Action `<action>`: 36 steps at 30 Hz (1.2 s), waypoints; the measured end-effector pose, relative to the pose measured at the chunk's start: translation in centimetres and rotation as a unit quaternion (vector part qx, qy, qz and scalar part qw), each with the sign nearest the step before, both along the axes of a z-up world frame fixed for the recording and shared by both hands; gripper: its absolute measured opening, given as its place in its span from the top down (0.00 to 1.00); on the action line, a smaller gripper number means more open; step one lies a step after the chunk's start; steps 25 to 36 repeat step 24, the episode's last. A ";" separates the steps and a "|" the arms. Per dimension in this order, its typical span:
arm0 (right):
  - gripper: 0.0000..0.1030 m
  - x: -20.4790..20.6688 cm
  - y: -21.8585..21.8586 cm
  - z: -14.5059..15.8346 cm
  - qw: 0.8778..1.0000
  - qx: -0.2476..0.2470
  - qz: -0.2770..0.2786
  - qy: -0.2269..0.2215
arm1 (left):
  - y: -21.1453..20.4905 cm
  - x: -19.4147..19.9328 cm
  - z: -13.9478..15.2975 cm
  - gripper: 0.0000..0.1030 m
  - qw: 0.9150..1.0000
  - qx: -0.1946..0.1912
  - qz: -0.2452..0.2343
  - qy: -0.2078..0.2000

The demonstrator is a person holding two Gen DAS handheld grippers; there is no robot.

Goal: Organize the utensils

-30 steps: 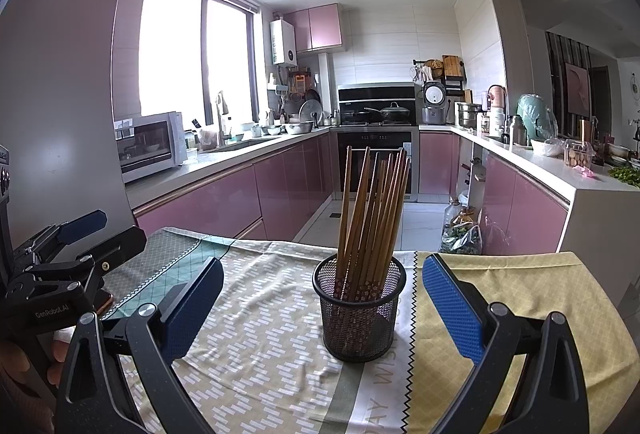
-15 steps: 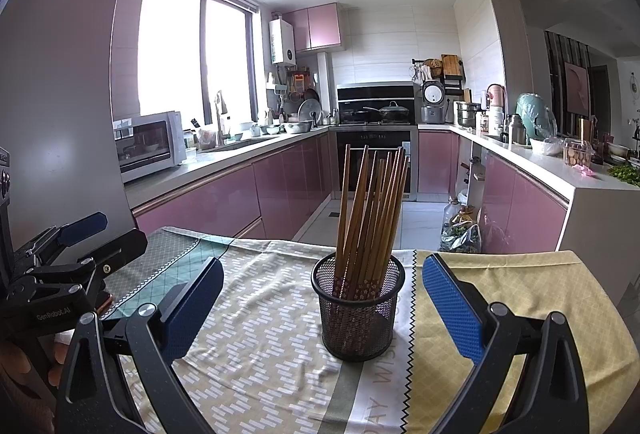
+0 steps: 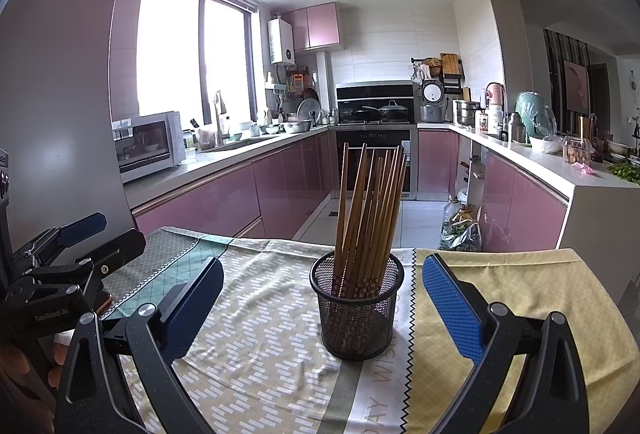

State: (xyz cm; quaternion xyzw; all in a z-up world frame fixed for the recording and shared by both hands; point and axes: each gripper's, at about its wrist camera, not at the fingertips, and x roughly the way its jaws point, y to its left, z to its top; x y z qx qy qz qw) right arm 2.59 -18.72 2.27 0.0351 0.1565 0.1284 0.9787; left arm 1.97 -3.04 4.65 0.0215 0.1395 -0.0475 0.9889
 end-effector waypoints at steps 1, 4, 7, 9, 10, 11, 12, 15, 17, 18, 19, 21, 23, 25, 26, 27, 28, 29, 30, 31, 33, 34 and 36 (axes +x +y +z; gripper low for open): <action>0.06 0.0 0.0 0.0 1.000 0.000 0.000 0.000 | -0.1 0.0 -0.1 0.05 1.000 0.000 0.000 0.000; 0.06 0.0 0.0 -0.1 1.000 0.000 -0.001 0.001 | -0.2 0.1 -0.2 0.05 1.000 -0.001 -0.001 0.001; 0.06 0.1 -0.1 -0.2 1.000 0.002 -0.001 0.003 | -0.3 0.1 -0.2 0.05 1.000 -0.001 -0.001 0.003; 0.06 0.1 -0.1 -0.2 1.000 0.003 -0.002 0.005 | -0.3 0.0 -0.2 0.05 1.000 0.000 0.000 0.000; 0.06 0.2 -0.1 -0.2 1.000 0.003 -0.001 0.006 | -0.2 0.1 -0.2 0.05 1.000 0.000 0.002 -0.001; 0.06 0.2 -0.1 -0.2 1.000 0.004 -0.001 0.006 | -0.2 0.0 -0.2 0.05 1.000 0.001 0.004 -0.003; 0.06 0.3 -0.1 -0.1 1.000 0.004 -0.001 0.006 | -0.3 -0.1 -0.3 0.05 1.000 0.003 0.004 -0.004; 0.06 0.2 0.0 -0.2 1.000 0.000 0.001 0.005 | -0.5 -0.1 -0.5 0.05 1.000 0.009 0.005 -0.006; 0.06 0.2 -0.1 -0.3 1.000 -0.004 0.002 0.006 | -0.6 0.1 -0.7 0.05 1.000 0.010 0.006 0.002; 0.06 0.2 -0.2 -0.4 1.000 -0.007 -0.001 0.008 | -0.5 0.3 -0.9 0.05 1.000 0.006 0.003 0.013; 0.06 0.4 -0.6 -0.7 1.000 -0.010 -0.005 0.014 | -0.4 0.7 -1.1 0.05 1.000 0.001 -0.001 0.025; 0.06 0.9 -1.8 -1.4 0.999 -0.014 -0.021 0.029 | 0.1 1.5 -1.6 0.05 0.999 -0.002 0.009 0.040; 0.06 2.1 -4.0 -2.7 0.997 -0.013 -0.043 0.066 | 0.7 2.5 -2.3 0.05 0.998 -0.002 0.017 0.058; 0.06 2.9 -5.2 -3.6 0.994 -0.019 -0.061 0.092 | 1.1 3.1 -2.7 0.05 0.997 -0.002 0.021 0.072; 0.06 2.9 -5.2 -3.6 0.994 -0.019 -0.061 0.092 | 1.1 3.1 -2.7 0.05 0.997 -0.002 0.021 0.072; 0.06 2.9 -5.2 -3.6 0.994 -0.019 -0.061 0.092 | 1.1 3.1 -2.7 0.05 0.997 -0.002 0.021 0.072; 0.06 2.9 -5.2 -3.6 0.994 -0.019 -0.061 0.092 | 1.1 3.1 -2.7 0.05 0.997 -0.002 0.021 0.072; 0.06 2.9 -5.2 -3.6 0.994 -0.019 -0.061 0.092 | 1.1 3.1 -2.7 0.05 0.997 -0.002 0.021 0.072; 0.06 2.9 -5.2 -3.6 0.994 -0.019 -0.061 0.092 | 1.1 3.1 -2.7 0.05 0.997 -0.002 0.021 0.072; 0.06 2.9 -5.2 -3.6 0.994 -0.019 -0.061 0.092 | 1.1 3.1 -2.7 0.05 0.997 -0.002 0.021 0.072; 0.06 2.9 -5.2 -3.6 0.994 -0.019 -0.061 0.092 | 1.1 3.1 -2.7 0.05 0.997 -0.002 0.021 0.072; 0.06 2.9 -5.2 -3.6 0.994 -0.019 -0.061 0.092 | 1.1 3.1 -2.7 0.05 0.997 -0.002 0.021 0.072; 0.06 2.9 -5.2 -3.6 0.994 -0.019 -0.061 0.092 | 1.1 3.1 -2.7 0.05 0.997 -0.002 0.021 0.072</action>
